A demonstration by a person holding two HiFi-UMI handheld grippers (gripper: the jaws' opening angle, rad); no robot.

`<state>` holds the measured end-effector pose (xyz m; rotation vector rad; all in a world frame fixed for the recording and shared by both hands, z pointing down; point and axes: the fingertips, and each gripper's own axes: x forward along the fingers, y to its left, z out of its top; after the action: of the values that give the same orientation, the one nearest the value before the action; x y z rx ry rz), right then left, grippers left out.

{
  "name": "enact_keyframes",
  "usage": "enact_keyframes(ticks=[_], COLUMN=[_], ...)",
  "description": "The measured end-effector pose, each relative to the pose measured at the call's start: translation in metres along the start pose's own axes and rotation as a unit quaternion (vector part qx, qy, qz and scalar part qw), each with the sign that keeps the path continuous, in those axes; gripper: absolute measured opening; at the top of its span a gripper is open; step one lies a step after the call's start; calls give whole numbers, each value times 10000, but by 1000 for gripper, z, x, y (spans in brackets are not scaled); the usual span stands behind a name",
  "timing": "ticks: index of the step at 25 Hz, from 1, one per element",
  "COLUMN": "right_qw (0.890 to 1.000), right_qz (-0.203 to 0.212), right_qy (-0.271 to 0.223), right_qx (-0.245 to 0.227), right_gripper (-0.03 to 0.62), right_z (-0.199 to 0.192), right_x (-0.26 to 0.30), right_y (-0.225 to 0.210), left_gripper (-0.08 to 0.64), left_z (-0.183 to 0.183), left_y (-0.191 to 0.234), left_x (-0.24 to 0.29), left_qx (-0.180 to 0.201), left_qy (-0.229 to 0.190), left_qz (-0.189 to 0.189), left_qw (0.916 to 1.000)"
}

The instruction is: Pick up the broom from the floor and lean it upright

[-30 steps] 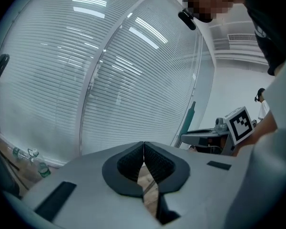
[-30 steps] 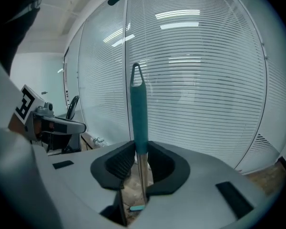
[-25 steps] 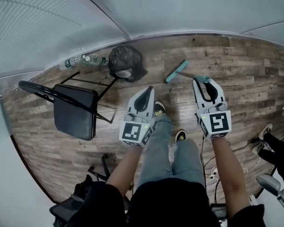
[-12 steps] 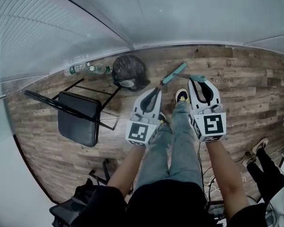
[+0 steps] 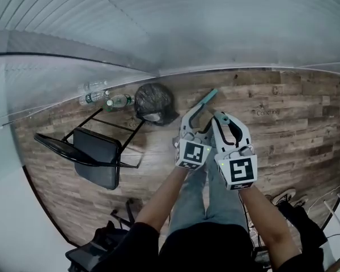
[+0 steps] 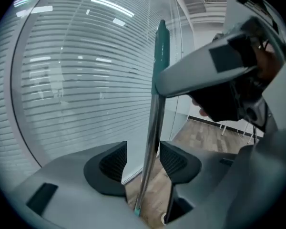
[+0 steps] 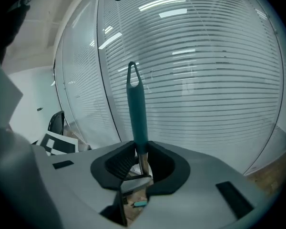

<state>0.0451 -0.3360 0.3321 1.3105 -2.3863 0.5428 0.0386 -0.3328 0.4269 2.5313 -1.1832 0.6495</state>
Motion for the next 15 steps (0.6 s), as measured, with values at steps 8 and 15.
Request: enact_keyframes(ticks=[8, 15], right_qw=[9997, 9997], right_qz=[27, 41], right_qy=[-132, -212], right_qx=[199, 84], right_gripper=[94, 94], right_z=[21, 36], right_x=[35, 65], right_y=[-32, -56], left_gripper=[97, 97], left_z=[16, 33], left_y=[14, 30], left_x=[63, 96], left_qx=[-18, -370], left_qy=[-133, -144], left_qz=[-135, -566], left_qw=[9998, 9976])
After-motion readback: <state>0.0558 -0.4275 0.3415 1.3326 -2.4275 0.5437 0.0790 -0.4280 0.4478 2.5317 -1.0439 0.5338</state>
